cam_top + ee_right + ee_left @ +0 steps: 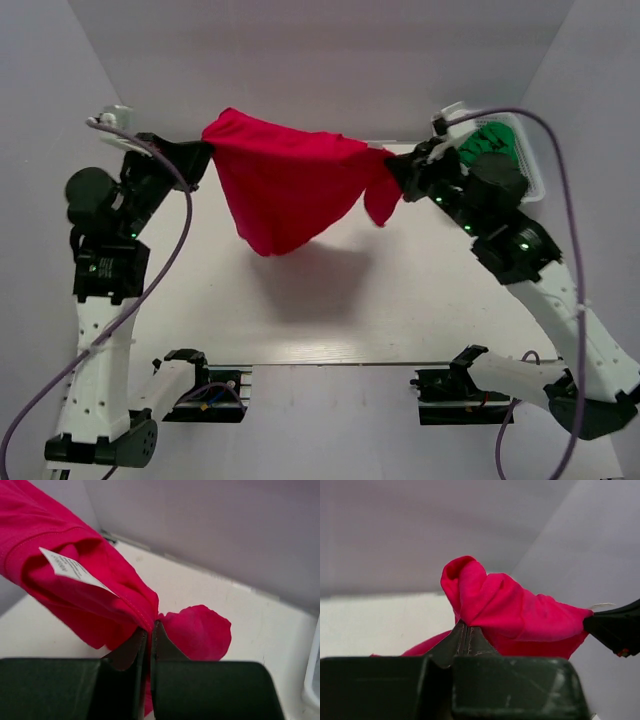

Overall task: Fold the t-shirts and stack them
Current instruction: Flatten out the tshirt

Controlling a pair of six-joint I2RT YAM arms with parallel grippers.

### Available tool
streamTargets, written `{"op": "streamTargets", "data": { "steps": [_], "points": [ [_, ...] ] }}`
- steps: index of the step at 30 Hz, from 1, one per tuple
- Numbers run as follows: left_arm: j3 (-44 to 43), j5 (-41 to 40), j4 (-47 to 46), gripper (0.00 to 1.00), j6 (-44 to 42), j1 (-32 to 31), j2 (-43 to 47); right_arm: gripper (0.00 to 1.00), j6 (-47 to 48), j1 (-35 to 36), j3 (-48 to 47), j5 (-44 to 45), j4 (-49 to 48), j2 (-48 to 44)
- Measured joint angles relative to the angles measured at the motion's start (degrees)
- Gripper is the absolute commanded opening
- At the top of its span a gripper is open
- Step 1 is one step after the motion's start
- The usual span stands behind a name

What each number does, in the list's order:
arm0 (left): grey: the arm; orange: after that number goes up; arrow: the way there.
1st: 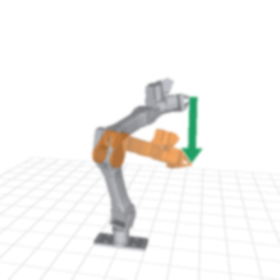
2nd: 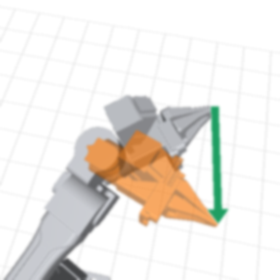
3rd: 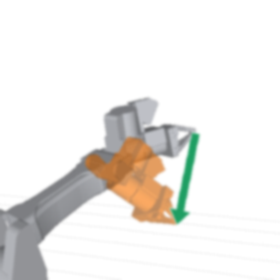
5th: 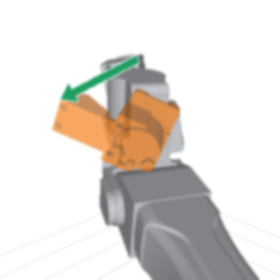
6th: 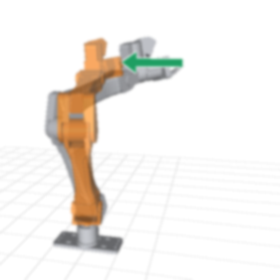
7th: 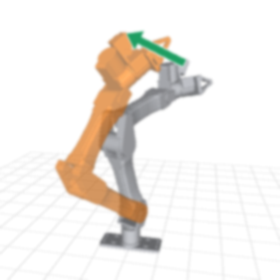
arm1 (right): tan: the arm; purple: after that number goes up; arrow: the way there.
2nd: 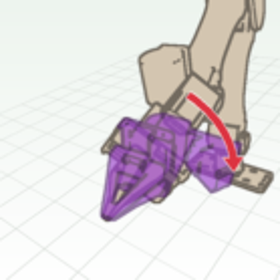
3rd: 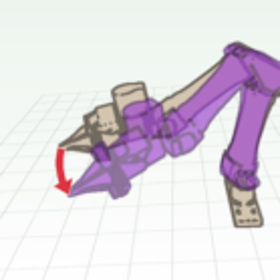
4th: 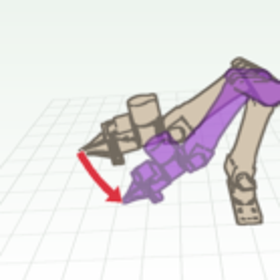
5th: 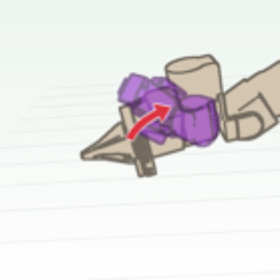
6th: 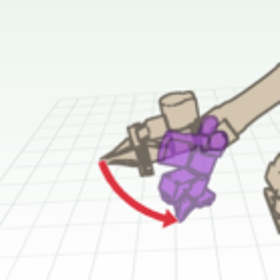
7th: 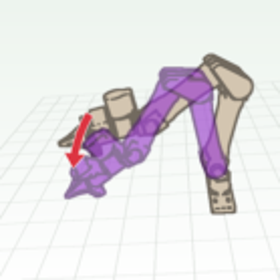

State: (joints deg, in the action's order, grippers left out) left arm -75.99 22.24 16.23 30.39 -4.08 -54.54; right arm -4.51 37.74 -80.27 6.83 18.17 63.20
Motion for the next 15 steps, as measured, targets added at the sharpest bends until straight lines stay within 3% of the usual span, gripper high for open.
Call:
{"op": "streamTargets", "data": {
  "steps": [9,15],
  "points": [
    [-12.9,2.3,3.7,0.00,-1.4,0.0,9.5,0.00,2.4,0.0,-13.3,-11.3,3.1,-9.8],
    [-18.3,2.8,3.6,0.00,-2.1,0.1,11.0,0.00,2.6,0.1,-14.7,-14.4,4.3,-12.5]
  ]
}}
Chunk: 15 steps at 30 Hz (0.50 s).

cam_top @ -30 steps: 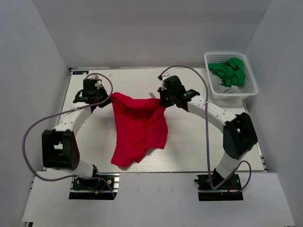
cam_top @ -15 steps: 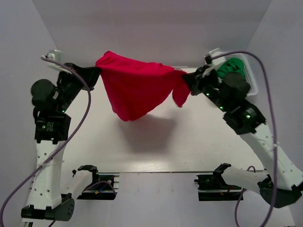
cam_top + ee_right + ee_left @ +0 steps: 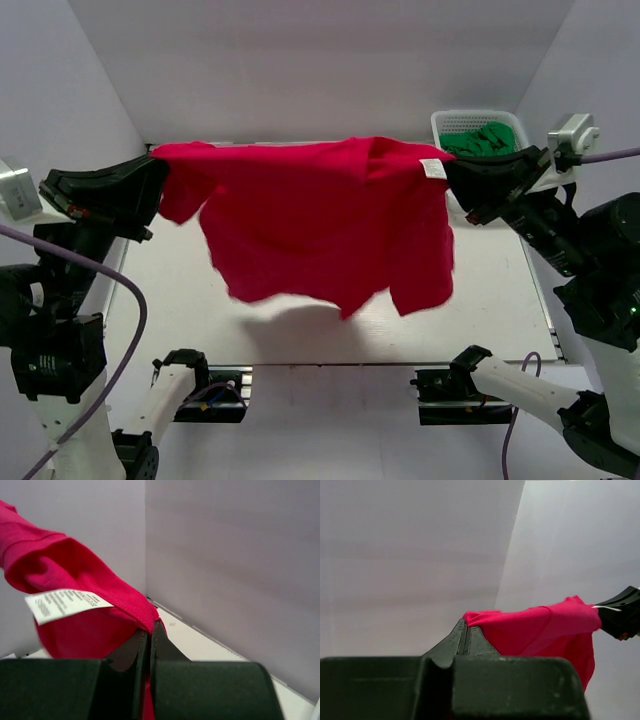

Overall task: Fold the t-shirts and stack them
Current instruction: Flatten out the tshirt

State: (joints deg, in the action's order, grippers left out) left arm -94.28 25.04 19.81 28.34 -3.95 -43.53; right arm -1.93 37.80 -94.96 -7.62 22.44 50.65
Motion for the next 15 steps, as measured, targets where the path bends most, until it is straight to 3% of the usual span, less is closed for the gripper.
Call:
{"op": "streamTargets", "data": {
  "steps": [4,8,14,15],
  "points": [
    [-0.5,1.0,-1.0,0.00,0.1,0.0,-4.0,0.00,0.0,0.1,3.5,5.9,-1.0,1.2],
    [2.9,0.4,-3.8,0.00,0.8,0.0,-14.0,0.00,0.0,-0.3,9.4,16.7,-5.1,7.0],
    [5.0,-5.2,-7.0,0.00,2.4,0.1,-43.4,0.00,-0.1,-4.3,13.1,24.6,-10.7,30.5],
    [3.8,-6.5,-6.3,0.00,2.6,0.1,-50.0,0.05,-0.3,-5.5,12.4,24.2,-11.1,35.6]
  ]
}}
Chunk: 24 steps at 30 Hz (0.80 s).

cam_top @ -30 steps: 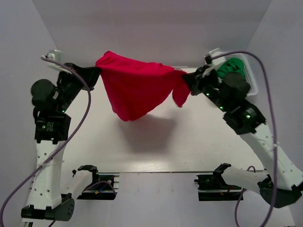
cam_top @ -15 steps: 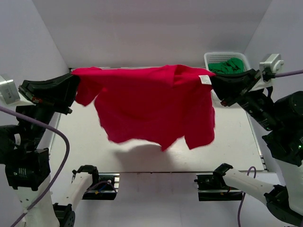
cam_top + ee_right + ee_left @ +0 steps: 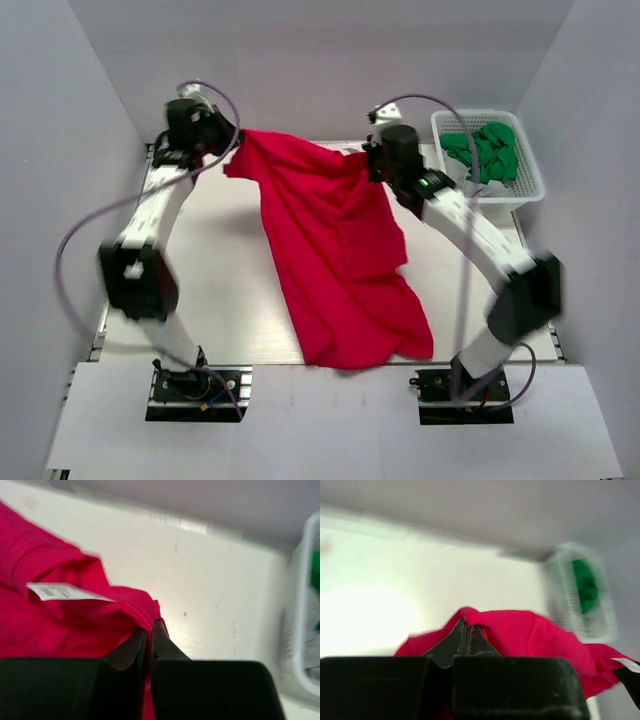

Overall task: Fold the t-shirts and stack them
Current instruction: Flatten out the tshirt

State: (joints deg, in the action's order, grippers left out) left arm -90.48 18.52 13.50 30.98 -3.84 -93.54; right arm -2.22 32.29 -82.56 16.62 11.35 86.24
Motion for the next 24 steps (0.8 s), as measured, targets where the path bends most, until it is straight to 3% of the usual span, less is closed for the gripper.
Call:
{"op": "streamTargets", "data": {
  "steps": [1,2,3,4,6,7,8,13,19,24],
  "points": [
    [-1.7,-0.9,0.9,0.03,0.1,0.0,-6.2,0.18,-0.1,-1.1,-1.5,-0.3,0.2,5.7],
    [-3.3,-1.7,2.8,0.17,0.2,0.0,-11.0,0.47,-0.4,-2.3,-3.7,-0.6,0.4,11.7],
    [-7.8,-2.4,5.2,0.33,0.0,0.1,-19.1,0.61,-0.7,-3.2,-6.3,-0.8,1.1,16.8],
    [-11.6,-2.8,7.9,0.45,0.0,0.2,-25.1,0.67,-0.3,-4.2,-10.4,-0.9,3.4,22.6],
    [-17.8,-3.8,13.2,0.78,-0.5,0.3,-34.3,0.81,0.5,-5.6,-16.7,-1.5,4.8,30.8],
    [-19.0,-4.3,14.6,0.99,-0.4,0.3,-36.8,0.84,0.6,-6.1,-18.5,-1.7,5.5,33.2],
    [-18.9,-4.7,16.2,0.99,-0.7,0.3,-37.9,0.90,0.9,-6.6,-19.0,-1.9,6.0,34.2],
    [-11.7,-5.8,16.0,0.99,-0.6,0.2,-31.4,0.90,0.7,-6.6,-13.2,-3.6,6.2,28.0],
    [-3.1,-0.8,7.9,0.99,-0.7,-0.8,-16.6,0.90,-5.9,-5.9,8.4,-9.0,3.4,6.5],
    [-1.3,4.8,1.8,0.99,-0.3,-3.9,-16.5,0.90,-13.4,-5.9,30.9,-16.8,1.9,-8.7]
  ]
}}
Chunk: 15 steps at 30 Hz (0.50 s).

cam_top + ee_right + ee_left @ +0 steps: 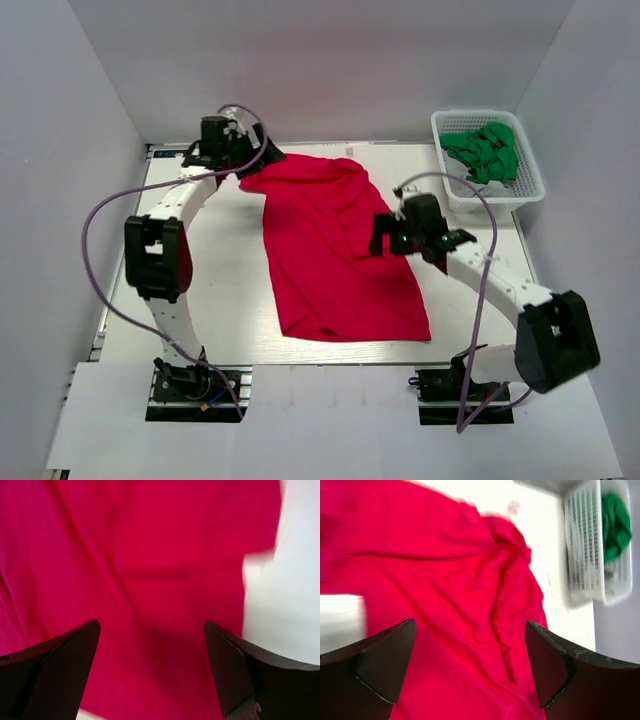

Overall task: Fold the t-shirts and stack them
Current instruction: Flatten out the tshirt

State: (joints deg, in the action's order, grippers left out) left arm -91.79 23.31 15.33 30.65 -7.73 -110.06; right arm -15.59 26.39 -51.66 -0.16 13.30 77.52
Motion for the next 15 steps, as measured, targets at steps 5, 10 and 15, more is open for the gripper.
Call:
{"op": "streamTargets", "data": {
  "steps": [5,10,15],
  "points": [
    [-0.9,3.6,-2.0,0.99,0.5,-5.6,-10.1,0.90,-6.7,0.6,13.6,-3.8,2.3,-8.7],
    [-1.8,4.6,-2.1,0.99,1.4,-9.9,-18.1,0.90,-10.1,1.7,20.2,-7.0,1.4,-13.8],
    [4.7,2.8,-4.6,0.99,2.2,-10.2,-14.4,0.90,-12.4,2.1,20.9,-6.6,0.2,-7.3]
  ]
}}
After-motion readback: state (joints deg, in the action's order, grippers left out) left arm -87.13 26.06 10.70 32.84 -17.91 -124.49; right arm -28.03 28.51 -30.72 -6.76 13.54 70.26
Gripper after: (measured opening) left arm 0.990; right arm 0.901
